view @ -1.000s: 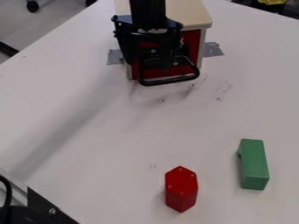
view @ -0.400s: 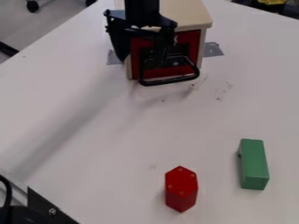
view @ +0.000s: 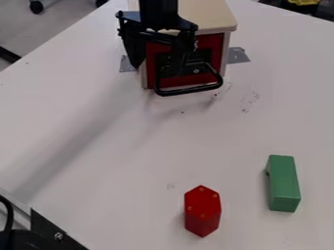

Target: Closed the drawer

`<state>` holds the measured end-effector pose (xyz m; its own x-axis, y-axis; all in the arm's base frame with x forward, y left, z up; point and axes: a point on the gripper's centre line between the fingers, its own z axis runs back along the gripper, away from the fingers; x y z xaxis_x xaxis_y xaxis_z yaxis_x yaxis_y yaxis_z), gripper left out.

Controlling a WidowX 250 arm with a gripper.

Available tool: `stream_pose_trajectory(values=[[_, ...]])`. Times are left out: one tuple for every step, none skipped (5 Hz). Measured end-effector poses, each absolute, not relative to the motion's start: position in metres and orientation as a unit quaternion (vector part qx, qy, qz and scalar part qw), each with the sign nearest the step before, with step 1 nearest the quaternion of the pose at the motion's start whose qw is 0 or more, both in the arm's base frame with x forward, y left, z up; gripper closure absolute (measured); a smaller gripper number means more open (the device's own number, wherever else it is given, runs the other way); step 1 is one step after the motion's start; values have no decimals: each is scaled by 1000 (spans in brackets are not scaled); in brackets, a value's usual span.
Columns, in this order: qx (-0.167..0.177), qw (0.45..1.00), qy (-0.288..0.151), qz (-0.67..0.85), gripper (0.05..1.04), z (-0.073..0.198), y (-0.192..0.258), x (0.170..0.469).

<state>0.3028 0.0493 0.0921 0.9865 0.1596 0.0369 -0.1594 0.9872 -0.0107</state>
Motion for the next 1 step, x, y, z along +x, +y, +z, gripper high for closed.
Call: stream_pose_trajectory(values=[[-3, 997, -19, 80, 84, 92, 50, 303]])
